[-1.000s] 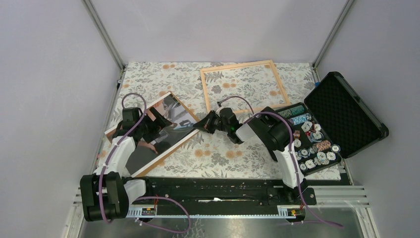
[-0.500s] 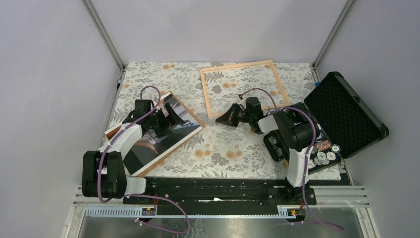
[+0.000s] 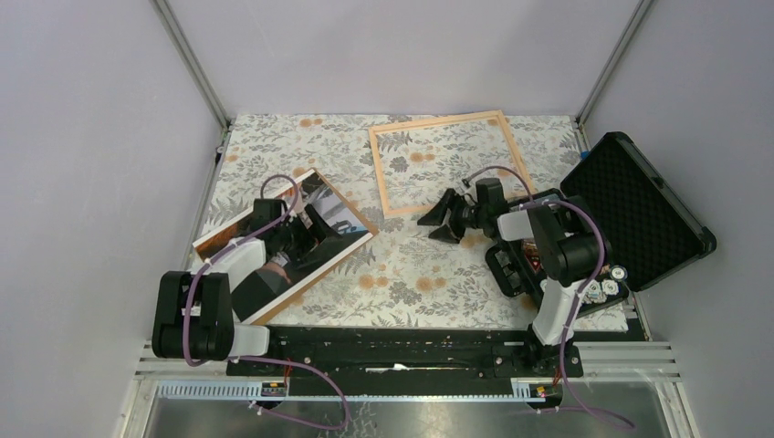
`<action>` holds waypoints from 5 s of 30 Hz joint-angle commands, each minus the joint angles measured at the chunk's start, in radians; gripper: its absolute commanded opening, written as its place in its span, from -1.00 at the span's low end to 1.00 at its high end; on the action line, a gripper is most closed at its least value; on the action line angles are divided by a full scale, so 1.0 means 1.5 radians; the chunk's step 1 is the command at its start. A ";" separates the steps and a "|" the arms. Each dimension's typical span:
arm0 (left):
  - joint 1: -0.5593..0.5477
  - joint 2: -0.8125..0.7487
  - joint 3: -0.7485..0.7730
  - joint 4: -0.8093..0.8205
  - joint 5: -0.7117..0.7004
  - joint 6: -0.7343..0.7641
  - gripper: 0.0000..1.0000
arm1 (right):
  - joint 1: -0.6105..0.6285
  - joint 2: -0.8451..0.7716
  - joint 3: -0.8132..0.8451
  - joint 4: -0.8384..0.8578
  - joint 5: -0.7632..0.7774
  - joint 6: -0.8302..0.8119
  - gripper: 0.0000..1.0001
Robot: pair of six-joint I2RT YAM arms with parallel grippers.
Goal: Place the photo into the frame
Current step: Pick up the photo frame item at the center of the board, then place the photo frame item in the photo frame.
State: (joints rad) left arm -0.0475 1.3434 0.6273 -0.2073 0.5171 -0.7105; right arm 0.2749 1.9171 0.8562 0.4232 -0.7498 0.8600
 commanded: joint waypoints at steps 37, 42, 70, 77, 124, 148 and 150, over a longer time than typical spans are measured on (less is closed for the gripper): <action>-0.022 -0.128 -0.038 0.104 0.015 -0.026 0.98 | 0.393 0.215 -0.145 0.727 0.494 0.358 -0.05; -0.047 -0.176 0.043 0.052 -0.013 -0.004 0.98 | 0.393 0.201 -0.137 0.716 0.518 0.347 -0.16; -0.095 -0.087 0.358 0.186 -0.073 -0.085 0.98 | 0.169 -0.152 -0.088 0.256 0.328 0.063 -1.00; -0.148 -0.025 0.452 0.143 -0.081 -0.052 0.98 | 0.056 -0.162 -0.064 0.237 0.292 0.103 -1.00; -0.287 -0.025 0.377 0.022 -0.391 0.198 0.98 | -0.129 -0.016 0.053 0.308 0.344 0.195 -1.00; -0.304 -0.026 0.378 0.020 -0.392 0.201 0.98 | -0.129 -0.015 0.005 0.370 0.418 0.232 -1.00; -0.304 -0.027 0.377 0.020 -0.393 0.201 0.98 | -0.128 -0.011 0.003 0.375 0.425 0.234 -1.00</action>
State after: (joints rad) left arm -0.4988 1.3056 1.1843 -0.1917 -0.0532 -0.4217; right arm 0.0872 1.8915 0.8238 0.9031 -0.1707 1.2030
